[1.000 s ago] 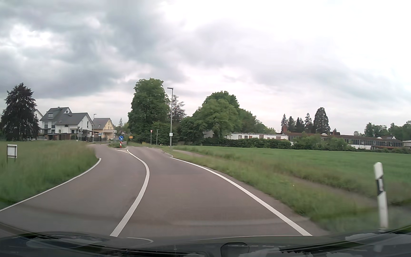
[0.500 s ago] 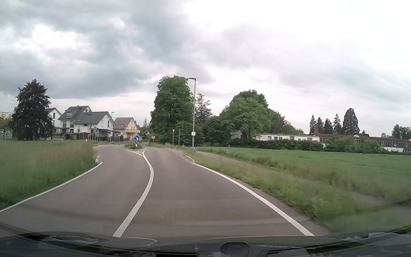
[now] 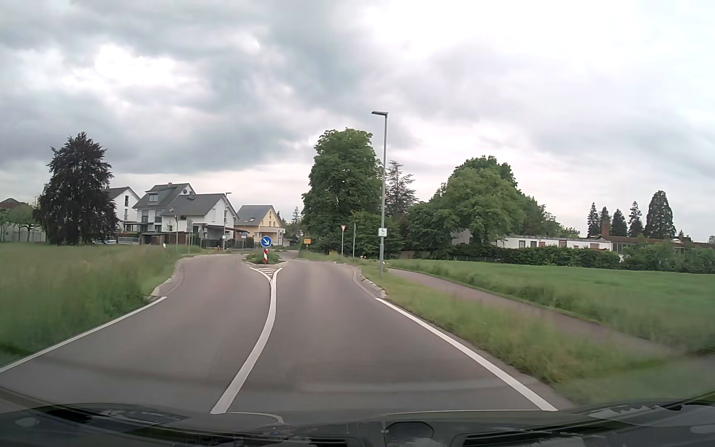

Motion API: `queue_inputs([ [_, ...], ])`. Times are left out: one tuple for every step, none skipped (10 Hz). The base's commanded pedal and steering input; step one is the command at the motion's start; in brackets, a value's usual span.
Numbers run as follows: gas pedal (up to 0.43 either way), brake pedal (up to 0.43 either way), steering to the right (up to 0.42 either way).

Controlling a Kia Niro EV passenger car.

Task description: Follow the waypoints while adhering to traffic rules and regulations

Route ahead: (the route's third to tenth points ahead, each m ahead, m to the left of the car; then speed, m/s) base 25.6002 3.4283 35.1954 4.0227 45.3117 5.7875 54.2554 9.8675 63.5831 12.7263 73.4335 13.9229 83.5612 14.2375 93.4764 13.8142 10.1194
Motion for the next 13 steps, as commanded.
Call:
queue_inputs([
  [0.059, 0.0, -0.071],
  [0.059, 0.0, -0.068],
  [0.059, 0.0, -0.064],
  [0.059, 0.0, -0.057],
  [0.059, 0.0, -0.051],
  [0.059, 0.0, -0.04],
  [0.059, 0.0, -0.031],
  [0.059, 0.0, -0.023],
  [0.059, 0.0, -0.018],
  [0.059, 0.0, -0.014],
  [0.059, 0.0, -0.011],
  [0.059, 0.0, -0.008],
  [0.059, 0.0, -0.006],
])
